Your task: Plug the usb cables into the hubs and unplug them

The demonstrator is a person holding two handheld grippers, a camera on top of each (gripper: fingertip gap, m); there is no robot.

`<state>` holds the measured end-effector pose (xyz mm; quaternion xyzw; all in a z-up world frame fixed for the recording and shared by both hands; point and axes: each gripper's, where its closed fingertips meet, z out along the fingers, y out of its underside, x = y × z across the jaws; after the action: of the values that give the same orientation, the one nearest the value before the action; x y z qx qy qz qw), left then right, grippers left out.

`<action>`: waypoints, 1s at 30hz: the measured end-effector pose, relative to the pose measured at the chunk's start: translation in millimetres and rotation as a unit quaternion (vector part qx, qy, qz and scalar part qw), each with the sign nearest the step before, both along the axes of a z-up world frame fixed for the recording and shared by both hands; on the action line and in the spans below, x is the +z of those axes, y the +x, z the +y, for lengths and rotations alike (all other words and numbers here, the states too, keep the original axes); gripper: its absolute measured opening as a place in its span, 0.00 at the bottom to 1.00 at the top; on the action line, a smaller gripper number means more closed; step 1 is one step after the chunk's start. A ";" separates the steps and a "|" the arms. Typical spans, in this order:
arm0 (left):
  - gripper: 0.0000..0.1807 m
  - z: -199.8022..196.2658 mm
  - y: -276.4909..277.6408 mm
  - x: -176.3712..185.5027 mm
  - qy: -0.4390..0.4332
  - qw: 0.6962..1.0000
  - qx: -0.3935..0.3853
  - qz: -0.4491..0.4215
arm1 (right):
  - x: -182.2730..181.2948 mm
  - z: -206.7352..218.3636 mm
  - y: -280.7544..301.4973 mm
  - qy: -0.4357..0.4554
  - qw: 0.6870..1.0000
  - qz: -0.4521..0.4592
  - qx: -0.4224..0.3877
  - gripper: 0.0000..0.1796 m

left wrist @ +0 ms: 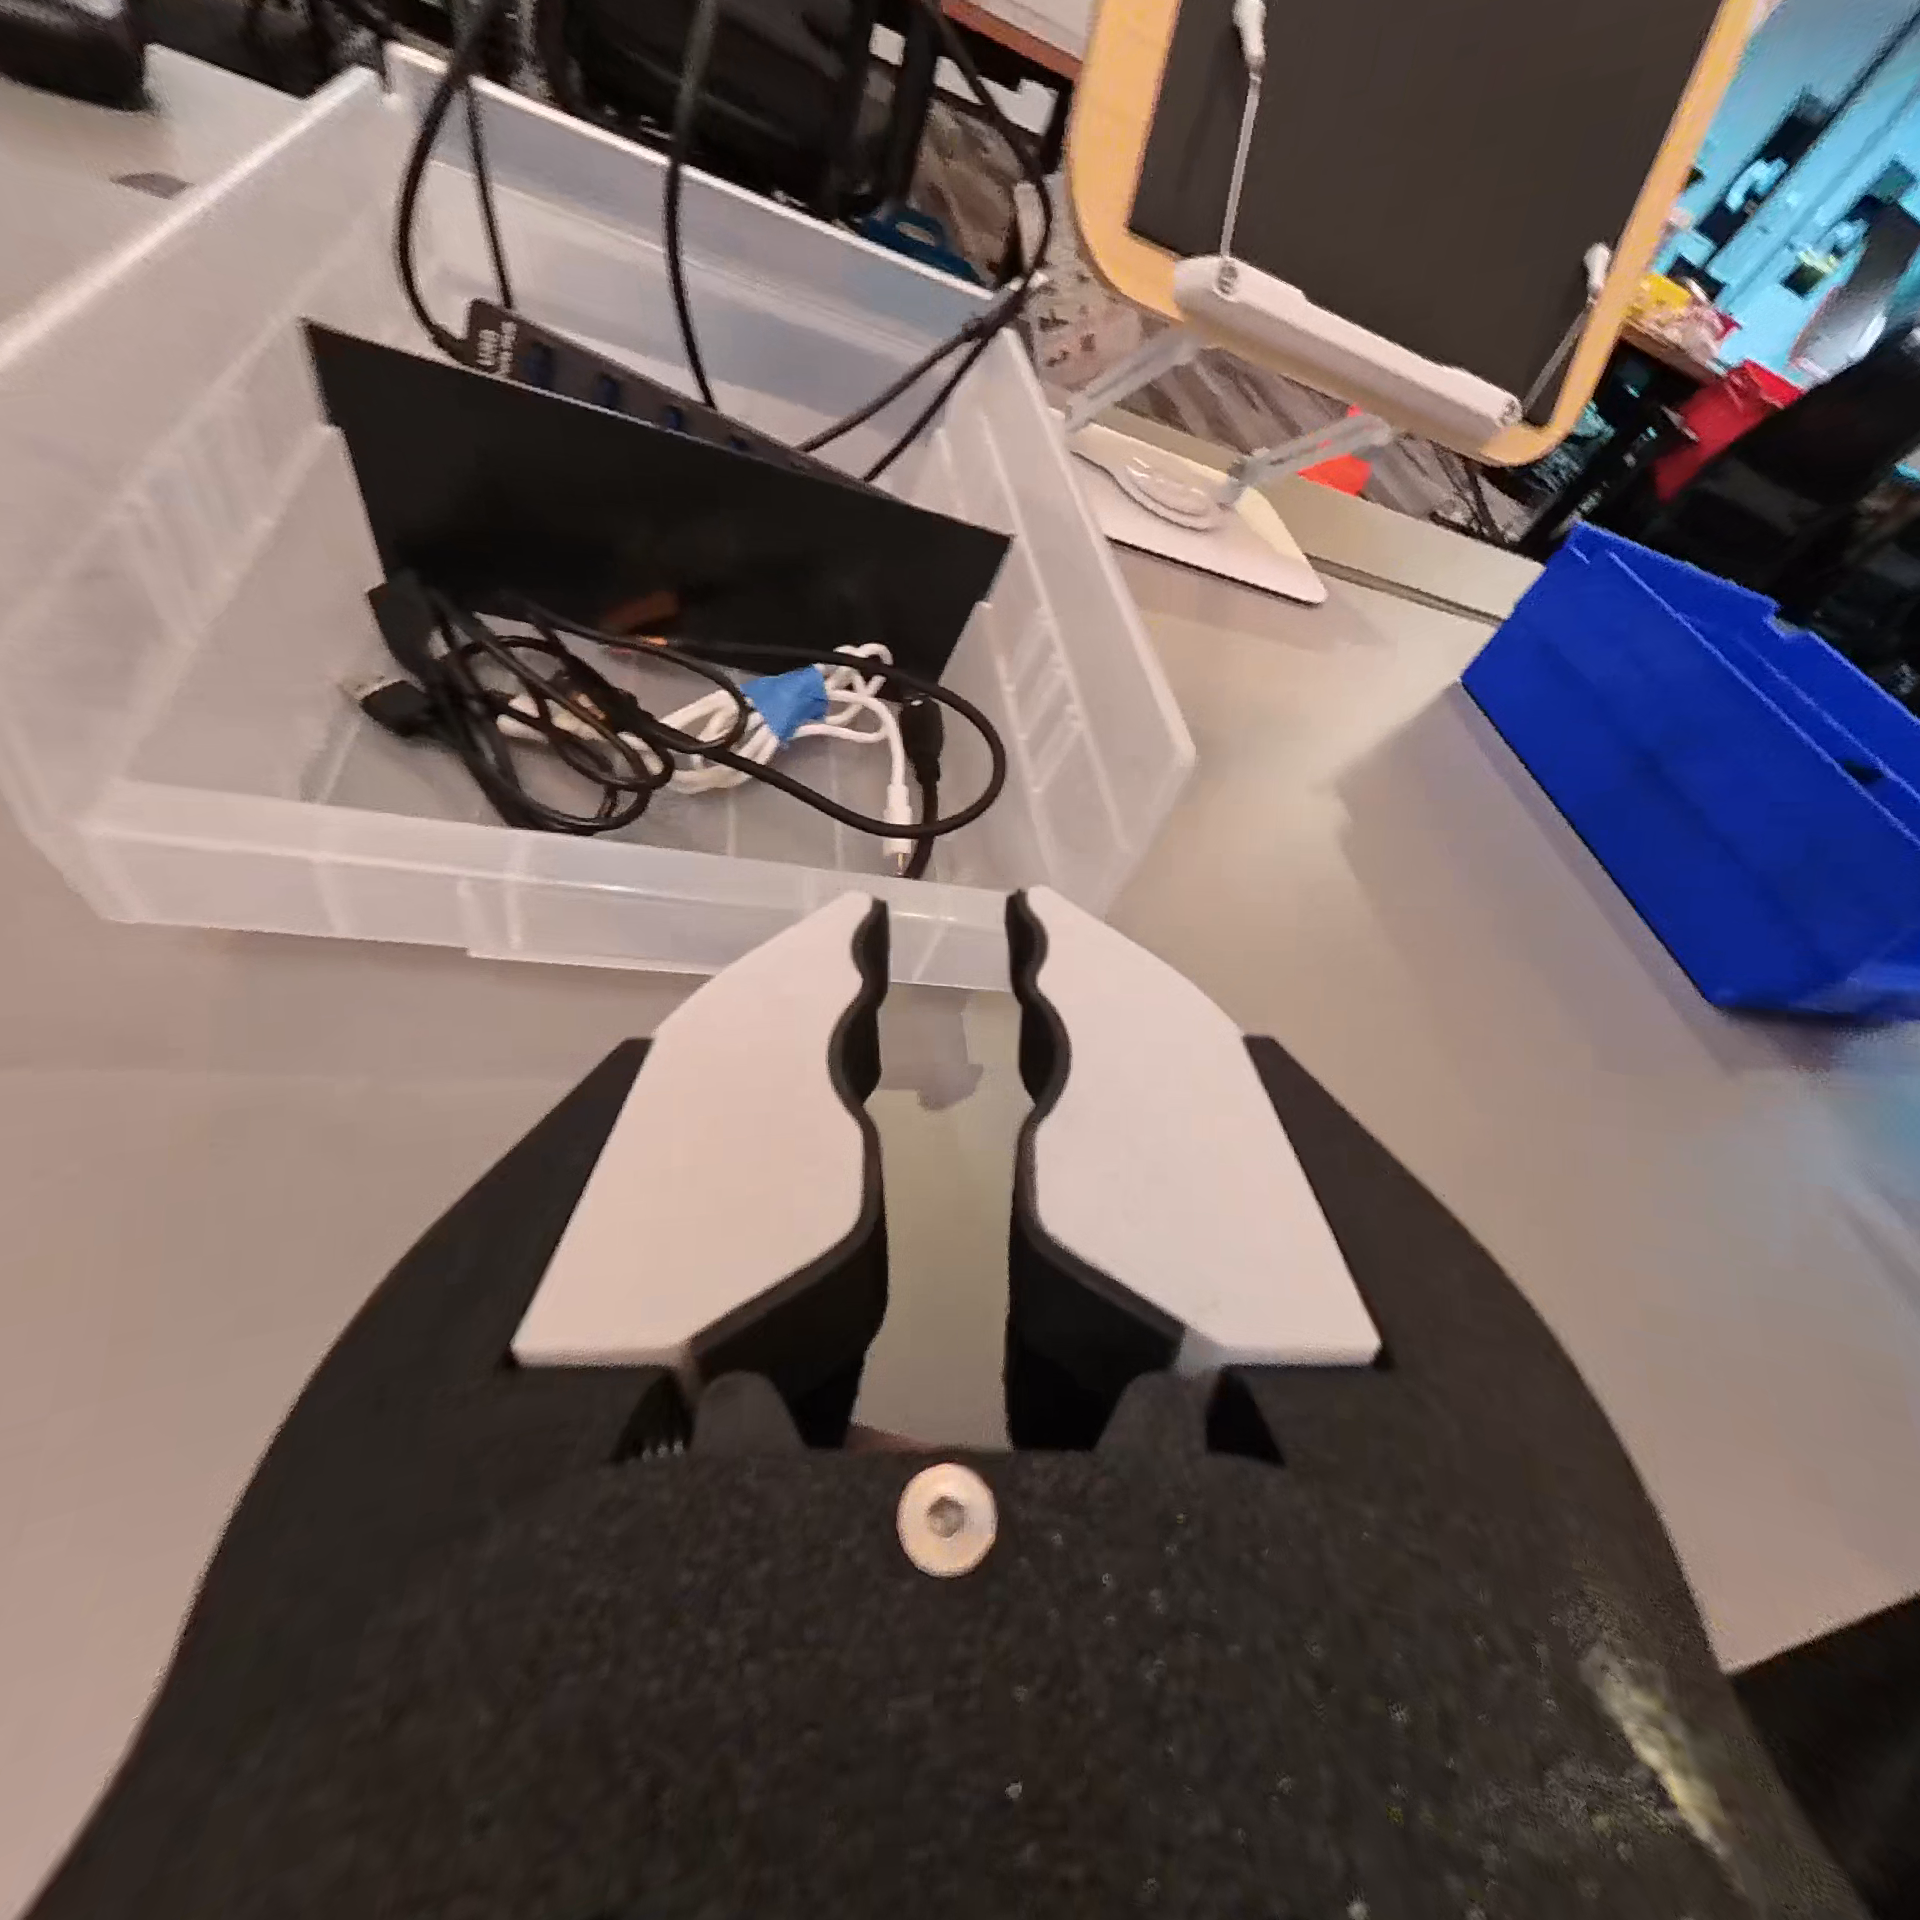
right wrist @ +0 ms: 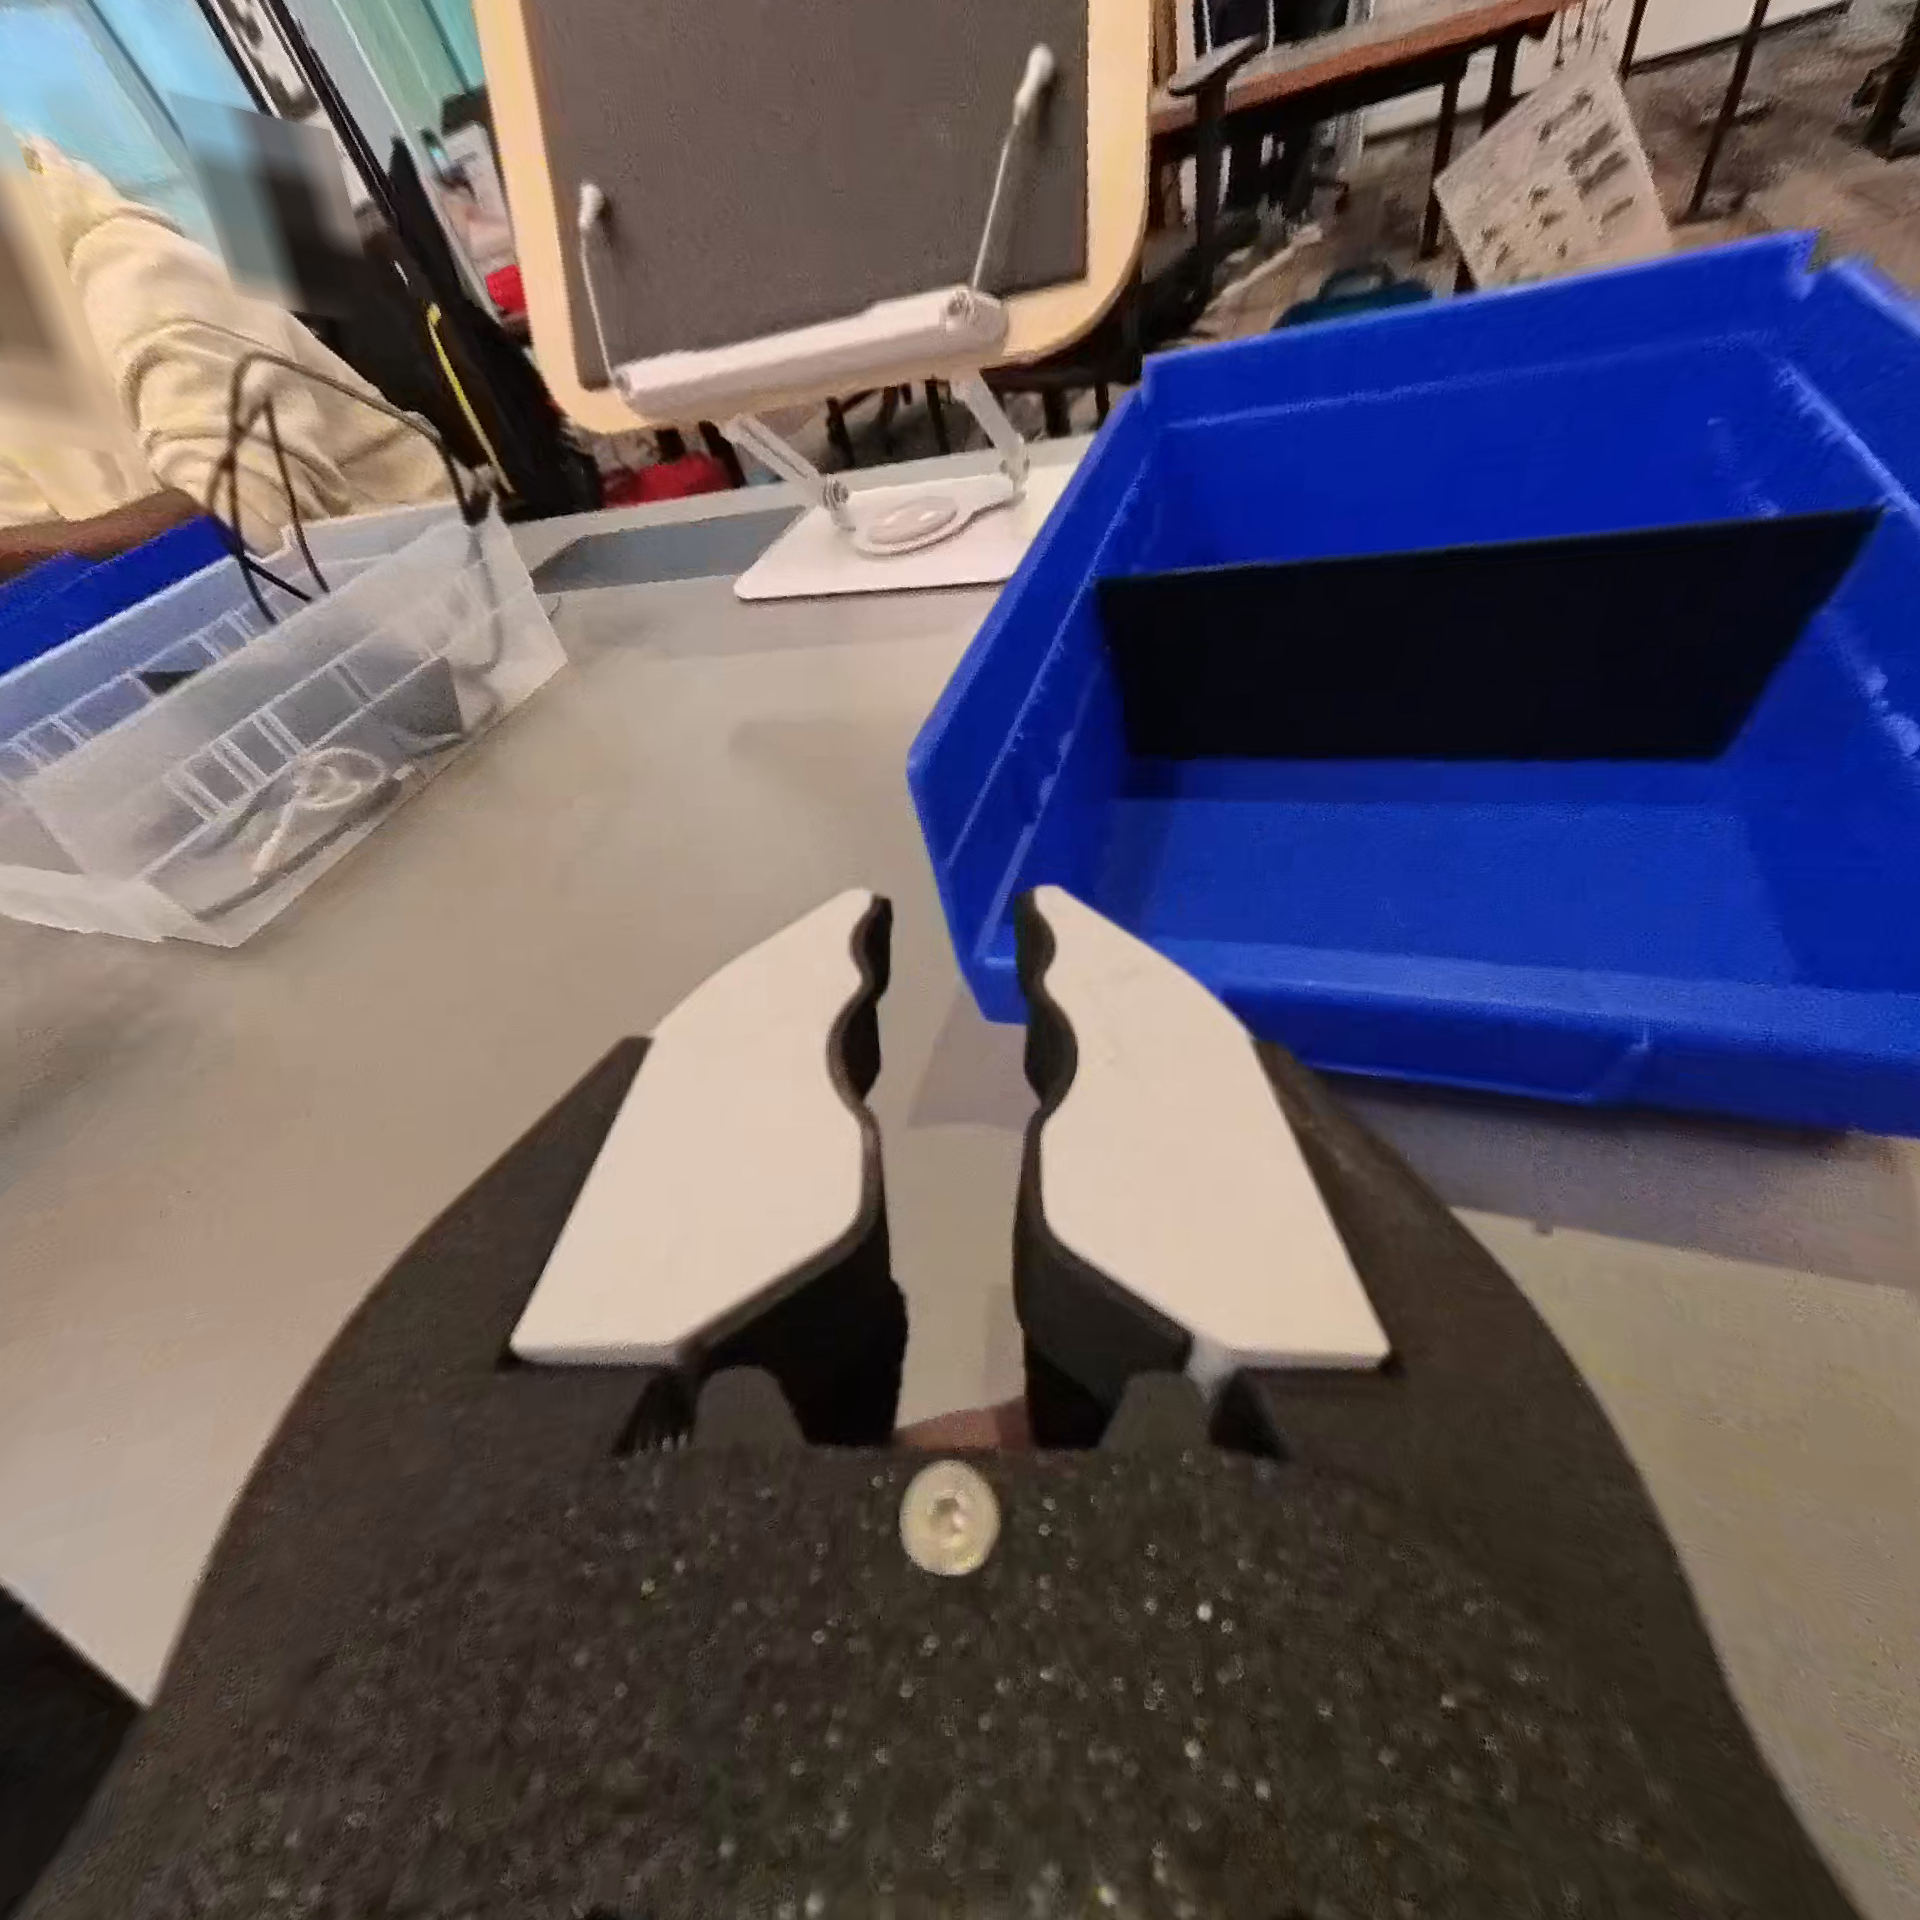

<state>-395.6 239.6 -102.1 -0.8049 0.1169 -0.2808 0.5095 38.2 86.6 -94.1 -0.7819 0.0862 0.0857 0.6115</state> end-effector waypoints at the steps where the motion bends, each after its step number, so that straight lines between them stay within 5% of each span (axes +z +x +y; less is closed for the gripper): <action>1: 0.12 -1.8 1.4 -2.1 0.005 1.000 -0.014 0.011 | -7.3 1.2 6.2 -0.014 1.000 -0.007 -0.009 0.13; 6: 0.12 -6.1 -12.0 -19.4 -0.003 0.997 -0.030 0.077 | -19.1 -14.5 65.4 -0.039 0.992 -0.075 -0.098 0.15; 11: 0.12 5.2 -2.4 -16.9 -0.017 0.999 -0.043 0.014 | -37.6 -17.2 71.0 -0.093 0.981 -0.152 -0.082 0.14; 16: 0.12 -4.8 15.3 -19.6 -0.083 0.989 -0.082 -0.094 | -36.8 -1.5 56.4 -0.085 0.987 -0.121 -0.058 0.14; 23: 0.12 5.6 14.4 -26.4 -0.039 0.996 -0.073 0.020 | -37.7 -2.6 44.3 -0.075 0.994 -0.074 -0.037 0.13; 30: 0.12 -9.8 36.3 -25.4 -0.038 0.994 -0.098 0.036 | -31.6 -8.1 46.5 -0.061 0.991 -0.111 -0.044 0.12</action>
<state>-359.3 229.8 -127.5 -0.8177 0.2030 -0.3049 0.4441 84.7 78.5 -125.7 -0.8179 0.0573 -0.0336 0.5715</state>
